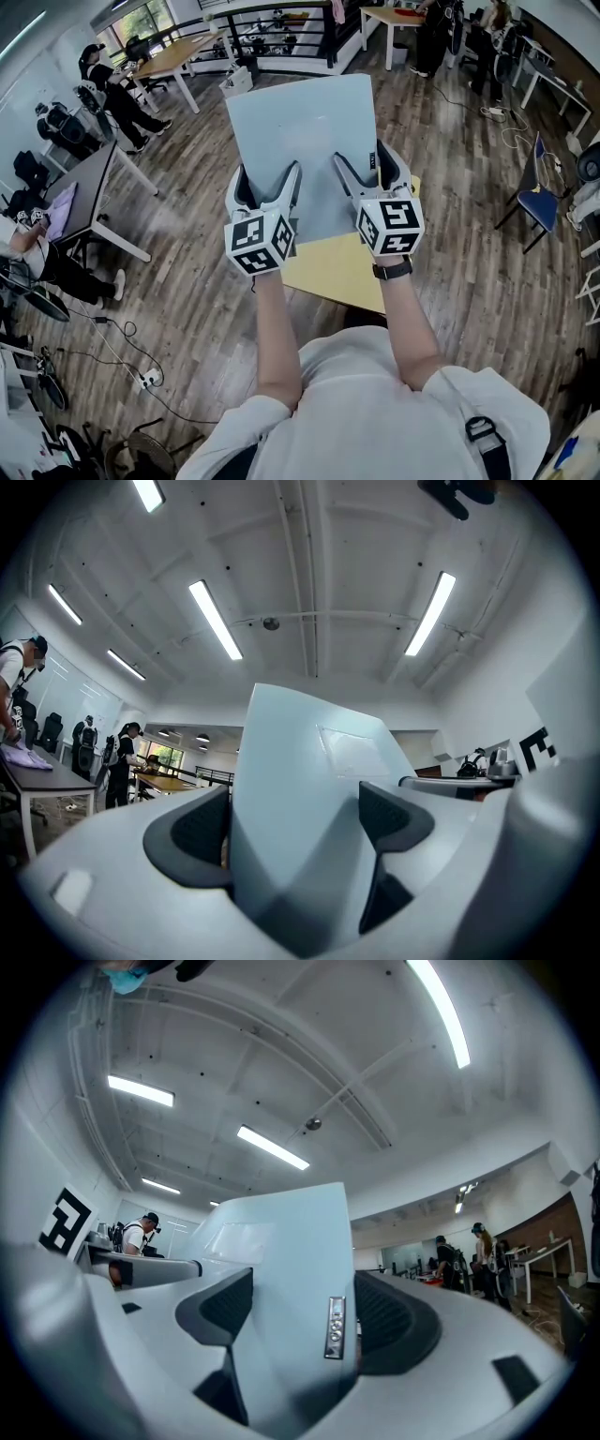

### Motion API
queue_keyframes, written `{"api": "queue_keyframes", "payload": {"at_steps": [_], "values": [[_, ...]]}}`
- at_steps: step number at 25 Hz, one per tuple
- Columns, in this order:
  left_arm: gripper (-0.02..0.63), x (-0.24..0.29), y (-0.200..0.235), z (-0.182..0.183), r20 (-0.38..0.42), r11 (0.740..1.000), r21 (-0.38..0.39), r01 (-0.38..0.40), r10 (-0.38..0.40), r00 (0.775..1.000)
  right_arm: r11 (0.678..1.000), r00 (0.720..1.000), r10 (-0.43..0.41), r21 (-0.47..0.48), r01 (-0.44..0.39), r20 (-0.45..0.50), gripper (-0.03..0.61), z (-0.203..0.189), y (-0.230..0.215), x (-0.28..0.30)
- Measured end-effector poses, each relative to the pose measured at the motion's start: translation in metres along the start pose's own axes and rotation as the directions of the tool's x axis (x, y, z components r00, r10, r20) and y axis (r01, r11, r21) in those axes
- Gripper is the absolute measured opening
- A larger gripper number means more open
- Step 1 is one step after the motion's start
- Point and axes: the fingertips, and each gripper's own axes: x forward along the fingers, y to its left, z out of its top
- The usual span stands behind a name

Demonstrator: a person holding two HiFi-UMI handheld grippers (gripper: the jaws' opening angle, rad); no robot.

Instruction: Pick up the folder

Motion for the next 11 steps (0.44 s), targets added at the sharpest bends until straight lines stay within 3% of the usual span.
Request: {"api": "queue_keyframes", "payload": {"at_steps": [11], "values": [[0.439,0.018,0.006,-0.019,-0.035,1.0,-0.007,0.012,-0.013,0.999,1.0,1.0,-0.009,0.022,0.01,-0.026,0.314,-0.022,-0.009,0.013]]}}
